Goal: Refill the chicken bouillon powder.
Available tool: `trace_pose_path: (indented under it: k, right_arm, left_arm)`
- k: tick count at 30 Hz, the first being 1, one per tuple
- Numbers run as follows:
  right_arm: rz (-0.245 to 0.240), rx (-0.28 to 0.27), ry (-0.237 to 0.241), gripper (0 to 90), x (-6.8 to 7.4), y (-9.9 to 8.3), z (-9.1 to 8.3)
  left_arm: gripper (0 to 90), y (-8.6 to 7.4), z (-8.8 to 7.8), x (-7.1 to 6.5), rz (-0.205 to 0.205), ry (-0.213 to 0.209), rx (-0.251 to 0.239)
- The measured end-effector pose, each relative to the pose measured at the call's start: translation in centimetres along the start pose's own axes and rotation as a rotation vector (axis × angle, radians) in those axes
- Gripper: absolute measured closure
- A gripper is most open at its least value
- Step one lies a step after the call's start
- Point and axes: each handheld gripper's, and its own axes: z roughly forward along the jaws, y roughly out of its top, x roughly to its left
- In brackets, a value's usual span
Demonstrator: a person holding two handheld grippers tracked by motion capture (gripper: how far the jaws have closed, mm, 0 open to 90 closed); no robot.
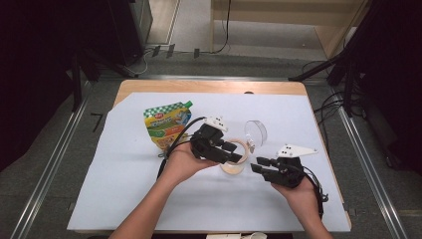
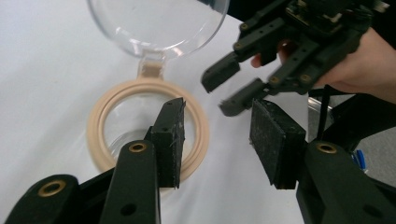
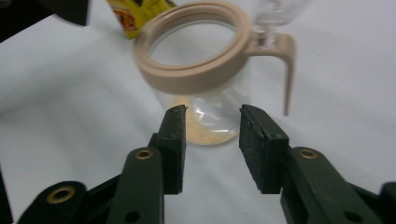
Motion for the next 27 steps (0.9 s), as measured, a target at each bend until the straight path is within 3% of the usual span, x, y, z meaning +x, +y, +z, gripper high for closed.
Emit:
trace_pose_path:
  k: [6, 9, 15, 21, 27]
  right_arm:
    - [-0.028, 0.032, 0.060, 53.1, 1.2, -0.3, 1.0]
    - [-0.036, 0.029, 0.080, 51.0, 1.5, -0.2, 1.4]
    - [-0.043, 0.057, 0.101, 50.1, 2.1, -0.2, 2.0]
    - [-0.066, 0.073, 0.114, 49.2, 2.6, -0.3, 2.7]
    - [-0.089, 0.078, 0.125, 48.9, 3.0, -0.3, 3.1]
  left_arm:
    - [49.4, -1.1, -1.5, 0.5, -0.031, 0.021, -0.017]
    - [45.1, -1.6, -2.3, 0.7, -0.037, 0.052, -0.007]
    - [43.5, -2.9, -4.2, 1.5, -0.073, 0.064, -0.031]
    - [42.2, -3.7, -5.5, 2.0, -0.068, 0.075, -0.018]
    - [42.2, -4.4, -7.1, 2.7, -0.091, 0.086, -0.034]
